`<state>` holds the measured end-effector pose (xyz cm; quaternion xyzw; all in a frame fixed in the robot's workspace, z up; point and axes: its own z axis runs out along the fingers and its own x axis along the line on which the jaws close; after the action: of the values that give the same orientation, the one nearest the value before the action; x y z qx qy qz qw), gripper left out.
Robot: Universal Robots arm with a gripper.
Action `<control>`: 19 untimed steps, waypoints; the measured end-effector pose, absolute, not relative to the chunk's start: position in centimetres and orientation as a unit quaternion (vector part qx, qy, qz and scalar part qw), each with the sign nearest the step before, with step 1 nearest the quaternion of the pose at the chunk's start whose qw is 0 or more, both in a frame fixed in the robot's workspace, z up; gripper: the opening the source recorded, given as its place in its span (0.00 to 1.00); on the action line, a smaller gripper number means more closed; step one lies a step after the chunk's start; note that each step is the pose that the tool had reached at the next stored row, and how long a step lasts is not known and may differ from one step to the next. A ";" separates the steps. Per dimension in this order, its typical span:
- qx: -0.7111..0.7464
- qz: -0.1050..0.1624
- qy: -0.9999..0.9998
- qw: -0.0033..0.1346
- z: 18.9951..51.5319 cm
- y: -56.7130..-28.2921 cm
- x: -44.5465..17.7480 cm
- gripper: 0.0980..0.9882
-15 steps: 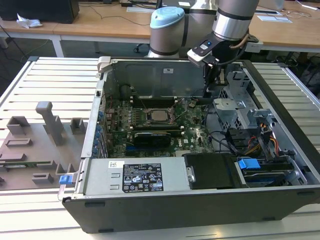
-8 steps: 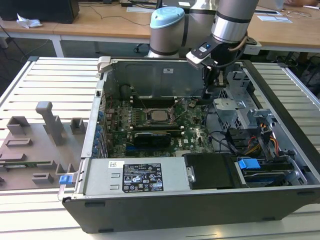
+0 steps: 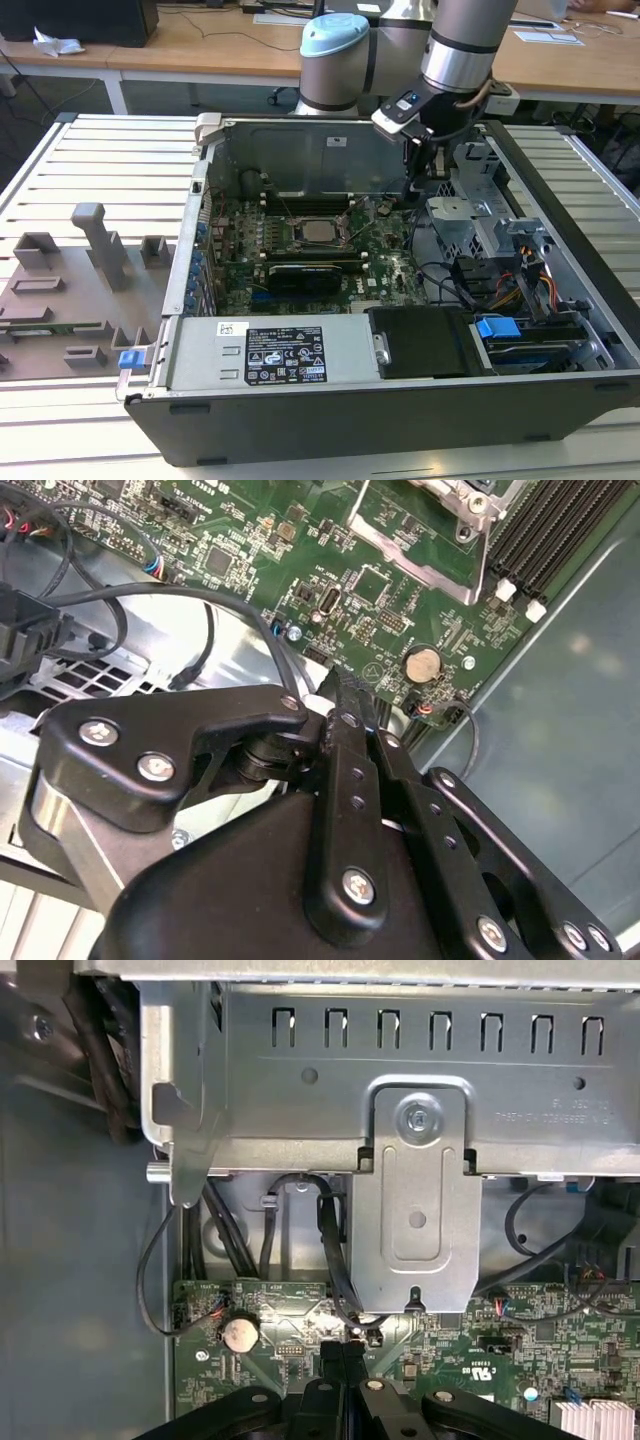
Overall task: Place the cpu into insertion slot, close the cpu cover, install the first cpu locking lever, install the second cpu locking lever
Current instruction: 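Close the cpu cover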
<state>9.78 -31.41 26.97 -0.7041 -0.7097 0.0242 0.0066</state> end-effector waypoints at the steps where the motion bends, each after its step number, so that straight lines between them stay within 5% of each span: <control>1: -0.704 0.024 -0.710 0.007 26.8 -31.4 9.8 0.01; 19: -0.704 0.024 -0.710 0.007 25.1 -31.4 9.7 0.01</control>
<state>9.70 -31.41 25.09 -0.7041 -0.7097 0.0242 0.0066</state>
